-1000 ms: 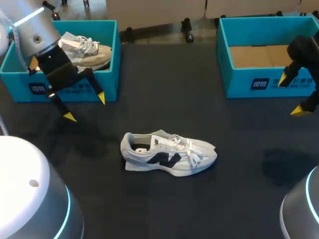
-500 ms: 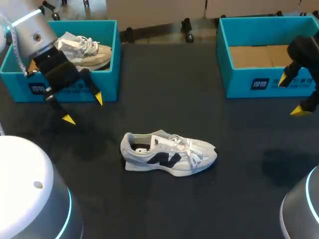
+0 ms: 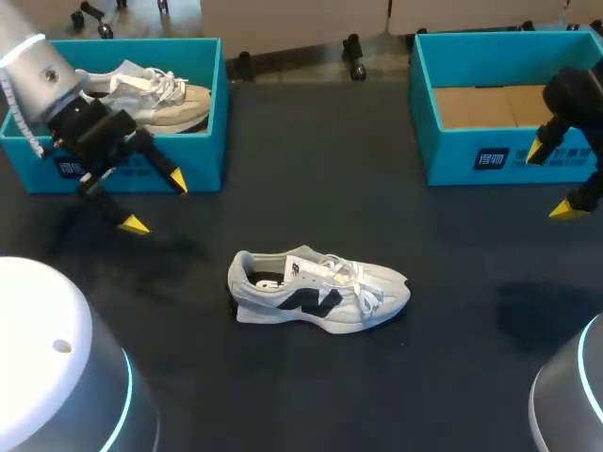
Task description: Take the shoe out of the shoebox, open the shoe tongue, remove and reinsert the insole, then place the shoe into the shoebox
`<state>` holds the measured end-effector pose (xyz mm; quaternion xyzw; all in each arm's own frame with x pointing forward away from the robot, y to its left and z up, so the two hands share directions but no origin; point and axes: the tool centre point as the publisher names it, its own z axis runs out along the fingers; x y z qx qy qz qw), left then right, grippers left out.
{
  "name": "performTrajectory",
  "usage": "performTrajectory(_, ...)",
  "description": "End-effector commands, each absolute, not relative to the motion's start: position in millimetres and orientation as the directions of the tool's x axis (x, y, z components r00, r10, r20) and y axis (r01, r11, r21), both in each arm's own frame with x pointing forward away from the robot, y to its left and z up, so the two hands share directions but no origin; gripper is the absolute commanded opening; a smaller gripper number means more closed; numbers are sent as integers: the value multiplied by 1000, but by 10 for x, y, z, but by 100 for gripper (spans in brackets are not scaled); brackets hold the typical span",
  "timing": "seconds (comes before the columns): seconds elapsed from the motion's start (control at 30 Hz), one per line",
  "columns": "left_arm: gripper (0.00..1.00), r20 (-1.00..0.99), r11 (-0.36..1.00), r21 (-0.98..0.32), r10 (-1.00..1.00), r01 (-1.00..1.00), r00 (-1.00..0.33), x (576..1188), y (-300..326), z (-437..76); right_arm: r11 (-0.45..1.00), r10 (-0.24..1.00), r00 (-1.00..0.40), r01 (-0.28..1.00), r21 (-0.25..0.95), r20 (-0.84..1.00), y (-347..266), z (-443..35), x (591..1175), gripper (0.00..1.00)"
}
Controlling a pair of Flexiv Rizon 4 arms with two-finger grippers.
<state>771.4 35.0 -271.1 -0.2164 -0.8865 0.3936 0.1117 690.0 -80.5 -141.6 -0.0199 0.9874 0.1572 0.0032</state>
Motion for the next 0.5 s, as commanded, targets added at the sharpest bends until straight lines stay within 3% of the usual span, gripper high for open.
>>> performTrajectory(0.03, 100, 27, 548, -800, 437, 242, -899, 7695, 382, -2846, 950, -39, -999, -40, 308, -10, -802, -1422, 6913, 100)
performTrajectory(0.5, 100, 68, 515, -850, 318, 113, -946, 7654, 437, -3075, 950, -39, -999, -40, 308, -10, -802, -1422, 6913, 100)
